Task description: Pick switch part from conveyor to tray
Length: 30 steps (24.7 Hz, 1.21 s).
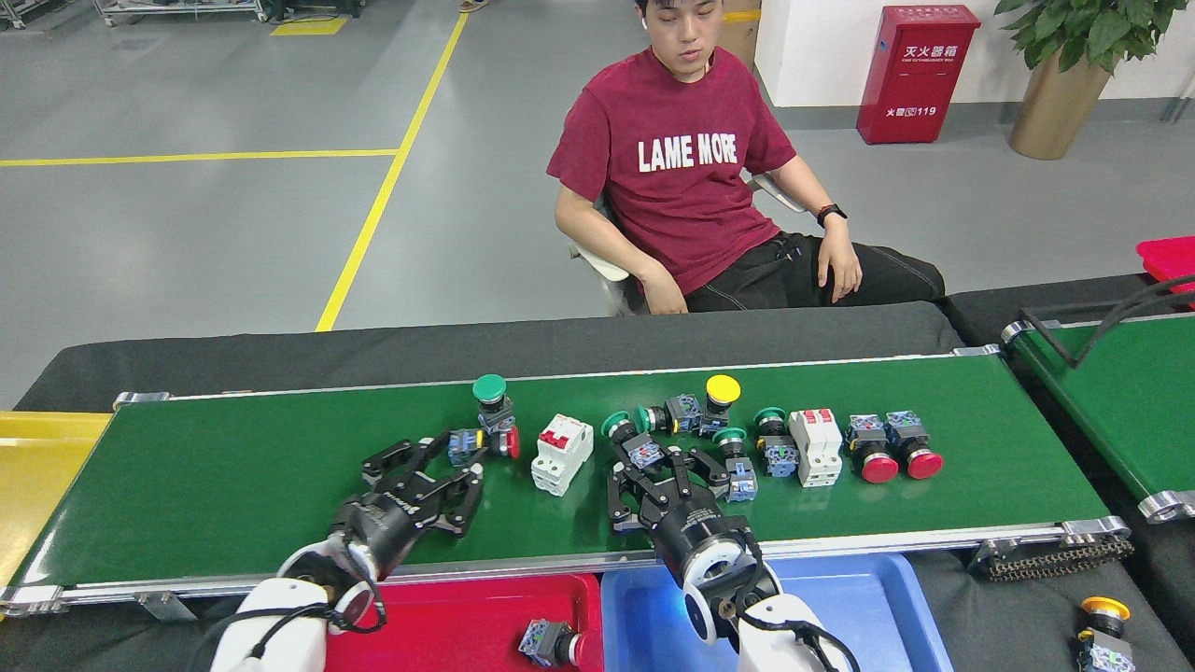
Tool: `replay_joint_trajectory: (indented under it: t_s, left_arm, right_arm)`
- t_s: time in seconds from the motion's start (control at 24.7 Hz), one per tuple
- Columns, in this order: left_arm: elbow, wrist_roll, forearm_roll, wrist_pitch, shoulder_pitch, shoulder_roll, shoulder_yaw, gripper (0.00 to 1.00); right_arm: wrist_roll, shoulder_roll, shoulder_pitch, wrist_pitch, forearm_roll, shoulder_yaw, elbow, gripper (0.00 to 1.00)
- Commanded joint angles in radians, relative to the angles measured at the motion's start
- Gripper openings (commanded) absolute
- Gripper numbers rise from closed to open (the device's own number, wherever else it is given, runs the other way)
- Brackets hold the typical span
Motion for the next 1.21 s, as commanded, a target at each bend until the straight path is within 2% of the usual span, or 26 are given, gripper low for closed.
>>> replay_joint_trajectory:
  t_s: [0.0,0.08,0.16,0.28,0.32,0.4,0.44,0.49,0.53,0.61,0.73,0.89,0.97,1.05,1.09,1.13,1.17]
  left_arm:
    - [-0.026,0.022,0.002,-0.112,0.016,0.045,0.066,0.16]
    - [-0.078,0.029,0.002,-0.188,0.087,0.104,0.113,0.16]
    - [-0.164,0.055,0.007,-0.260,0.191,0.175,0.157,0.17]
    - [-0.286,0.110,0.059,-0.284,0.358,0.269,0.237,0.17]
    - [-0.326,0.113,0.076,-0.284,0.409,0.279,0.260,0.18]
    - [-0.401,0.113,0.091,-0.284,0.519,0.284,0.309,0.24]
    - [-0.443,0.113,0.091,-0.284,0.576,0.281,0.324,0.31]
    - [-0.486,0.113,0.093,-0.284,0.629,0.279,0.329,0.37]
    - [-0.523,0.113,0.096,-0.284,0.676,0.279,0.329,0.49]
    - [-0.584,0.113,0.113,-0.284,0.742,0.273,0.330,0.60]
    - [-0.638,0.111,0.137,-0.284,0.769,0.226,0.349,0.98]
    - [-0.651,0.111,0.140,-0.284,0.771,0.141,0.444,1.00]
    - [-0.650,0.111,0.145,-0.284,0.760,0.097,0.499,1.00]
    - [-0.650,0.107,0.145,-0.284,0.746,0.006,0.605,1.00]
    - [-0.647,0.102,0.134,-0.284,0.731,-0.047,0.649,1.00]
    - [-0.642,0.102,0.133,-0.237,0.717,-0.077,0.666,1.00]
    - [-0.639,0.102,0.133,-0.145,0.711,-0.095,0.669,1.00]
  right_arm:
    - [0.025,-0.048,0.036,-0.087,-0.050,-0.003,-0.102,0.08]
    - [0.026,-0.109,0.113,-0.187,-0.085,-0.004,-0.204,0.11]
    - [0.029,-0.144,0.192,-0.291,-0.110,-0.004,-0.294,0.12]
    - [0.033,-0.144,0.246,-0.391,-0.120,-0.003,-0.334,0.17]
    - [0.040,-0.143,0.254,-0.407,-0.120,0.002,-0.339,0.17]
    - [0.071,-0.140,0.277,-0.444,-0.120,0.016,-0.357,0.24]
    - [0.086,-0.131,0.288,-0.467,-0.120,0.020,-0.362,0.43]
    - [0.100,-0.114,0.292,-0.475,-0.120,0.022,-0.362,0.87]
    - [0.115,-0.098,0.292,-0.486,-0.120,0.022,-0.360,0.96]
    - [0.135,-0.089,0.291,-0.509,-0.122,0.032,-0.359,0.96]
    - [0.143,-0.074,0.286,-0.544,-0.125,0.031,-0.356,0.96]
    - [0.140,-0.065,0.283,-0.535,-0.133,0.002,-0.359,0.96]
    - [0.140,-0.042,0.281,-0.490,-0.137,-0.106,-0.363,0.95]
    - [0.138,-0.002,0.261,-0.403,-0.133,-0.188,-0.362,0.93]
    - [0.134,0.000,0.242,-0.343,-0.128,-0.221,-0.359,0.93]
    - [0.125,0.000,0.232,-0.305,-0.124,-0.241,-0.357,0.93]
    - [0.103,-0.003,0.231,-0.262,-0.122,-0.265,-0.356,0.93]
